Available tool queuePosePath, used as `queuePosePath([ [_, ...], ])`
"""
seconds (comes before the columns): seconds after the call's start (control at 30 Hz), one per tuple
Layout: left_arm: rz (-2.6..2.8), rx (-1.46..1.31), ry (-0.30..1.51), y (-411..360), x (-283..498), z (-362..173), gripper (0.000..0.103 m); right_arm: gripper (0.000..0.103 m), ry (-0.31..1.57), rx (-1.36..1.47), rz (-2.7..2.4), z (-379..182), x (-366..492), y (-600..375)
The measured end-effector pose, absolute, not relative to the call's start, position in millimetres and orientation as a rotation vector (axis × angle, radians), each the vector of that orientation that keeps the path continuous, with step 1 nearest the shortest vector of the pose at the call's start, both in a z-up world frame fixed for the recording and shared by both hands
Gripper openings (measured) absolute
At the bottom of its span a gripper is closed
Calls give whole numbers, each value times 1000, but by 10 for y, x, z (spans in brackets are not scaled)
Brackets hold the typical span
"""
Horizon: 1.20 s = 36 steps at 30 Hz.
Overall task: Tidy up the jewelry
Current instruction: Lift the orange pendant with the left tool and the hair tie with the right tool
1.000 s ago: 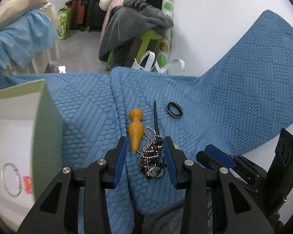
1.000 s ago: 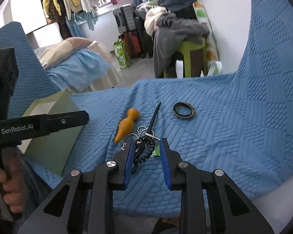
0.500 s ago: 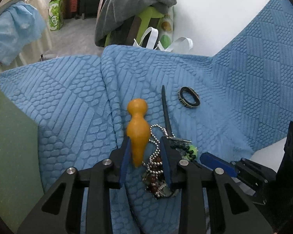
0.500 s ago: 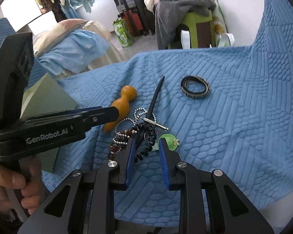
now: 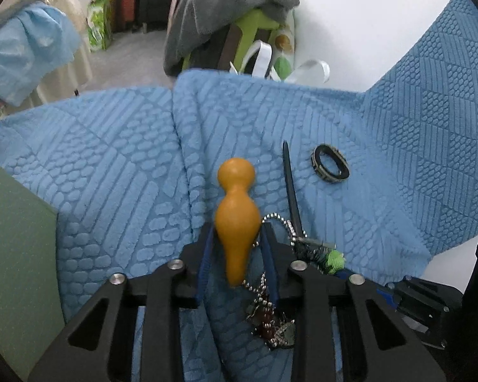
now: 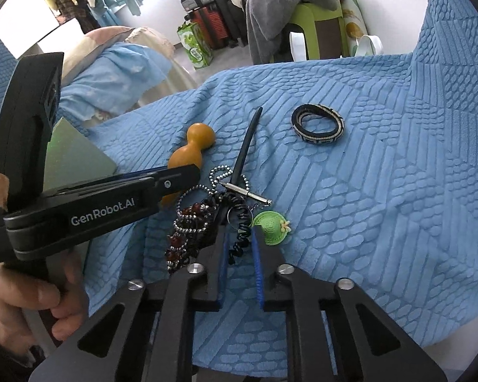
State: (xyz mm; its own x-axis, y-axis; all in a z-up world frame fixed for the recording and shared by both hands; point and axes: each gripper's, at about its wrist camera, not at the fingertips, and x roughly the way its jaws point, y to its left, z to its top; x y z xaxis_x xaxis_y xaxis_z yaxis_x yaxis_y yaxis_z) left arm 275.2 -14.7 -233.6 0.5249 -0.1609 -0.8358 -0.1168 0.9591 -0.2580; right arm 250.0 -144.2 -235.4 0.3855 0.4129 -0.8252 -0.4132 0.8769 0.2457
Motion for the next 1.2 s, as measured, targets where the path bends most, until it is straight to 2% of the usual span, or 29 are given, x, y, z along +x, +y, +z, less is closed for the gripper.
queuePosePath([
  [0.23, -36, -333, 995, -123, 2664, -2225, 29, 7, 1011, -18, 520, -2228, 2481, -1427],
  [0.77, -25, -385, 922, 107, 2182, -1460, 29, 7, 881, -35, 473, -1742, 2311, -1420],
  [1.2, 19, -307, 908, 300, 1853, -878, 29, 7, 882, -8, 390, -1298, 2204, -1427],
])
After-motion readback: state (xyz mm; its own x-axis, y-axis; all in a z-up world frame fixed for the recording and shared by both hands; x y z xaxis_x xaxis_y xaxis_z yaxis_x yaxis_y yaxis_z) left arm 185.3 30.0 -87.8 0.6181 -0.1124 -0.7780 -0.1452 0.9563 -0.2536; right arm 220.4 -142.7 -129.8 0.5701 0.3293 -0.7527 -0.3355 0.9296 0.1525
